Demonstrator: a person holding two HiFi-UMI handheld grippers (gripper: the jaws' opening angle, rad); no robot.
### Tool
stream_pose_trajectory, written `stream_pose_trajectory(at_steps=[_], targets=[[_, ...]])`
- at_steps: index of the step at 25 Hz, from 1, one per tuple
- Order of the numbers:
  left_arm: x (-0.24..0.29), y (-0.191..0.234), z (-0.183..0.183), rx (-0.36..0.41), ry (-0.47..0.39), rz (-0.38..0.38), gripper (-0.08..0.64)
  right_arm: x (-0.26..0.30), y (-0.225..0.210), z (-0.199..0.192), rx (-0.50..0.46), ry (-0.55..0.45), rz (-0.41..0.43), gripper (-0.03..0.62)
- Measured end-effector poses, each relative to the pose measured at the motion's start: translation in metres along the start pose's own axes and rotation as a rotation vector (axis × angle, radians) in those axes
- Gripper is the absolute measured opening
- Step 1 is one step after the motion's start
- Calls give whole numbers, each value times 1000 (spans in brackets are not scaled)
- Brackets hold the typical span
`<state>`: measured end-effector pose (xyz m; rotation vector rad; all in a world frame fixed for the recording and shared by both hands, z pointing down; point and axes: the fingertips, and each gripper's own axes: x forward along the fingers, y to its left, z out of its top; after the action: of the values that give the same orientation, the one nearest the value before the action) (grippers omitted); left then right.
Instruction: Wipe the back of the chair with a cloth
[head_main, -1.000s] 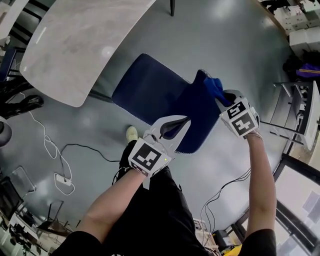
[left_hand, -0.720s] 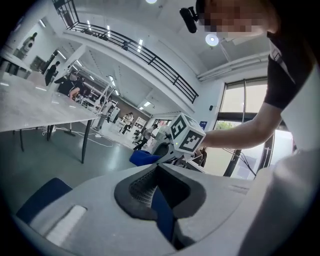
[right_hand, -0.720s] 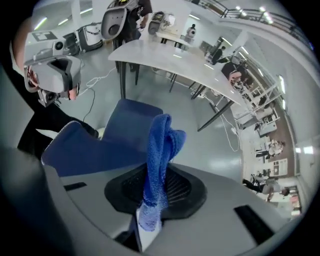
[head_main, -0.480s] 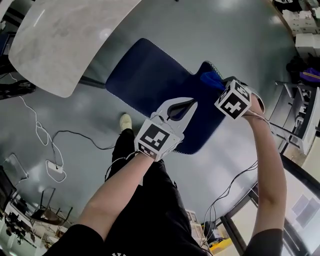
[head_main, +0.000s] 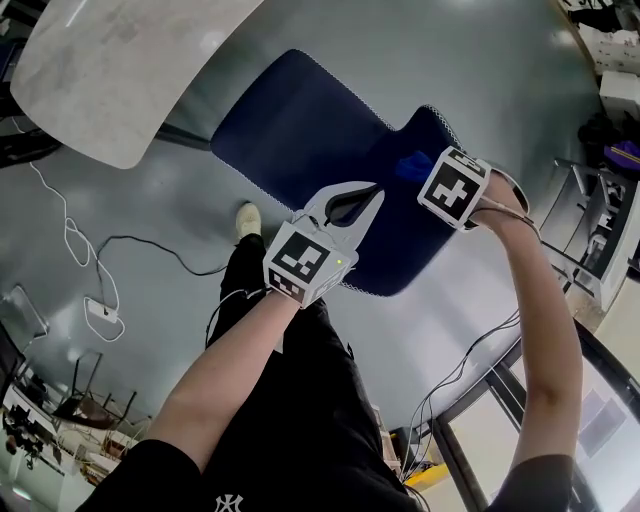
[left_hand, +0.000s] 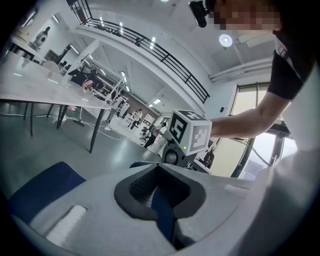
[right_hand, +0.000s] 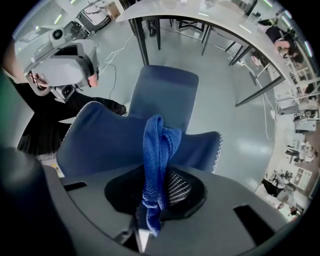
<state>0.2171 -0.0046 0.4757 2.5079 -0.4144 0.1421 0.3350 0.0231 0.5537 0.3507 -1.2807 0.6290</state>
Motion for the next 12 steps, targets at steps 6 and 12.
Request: stream_pose_trajectory(at_steps=[6,12], targets=[[-30,19,-3,-21,4,44,8,10,52,19,-60,47,133,75],[-52,39,4,-49,-13,63,8,15,113,34,-61,84,260,75]])
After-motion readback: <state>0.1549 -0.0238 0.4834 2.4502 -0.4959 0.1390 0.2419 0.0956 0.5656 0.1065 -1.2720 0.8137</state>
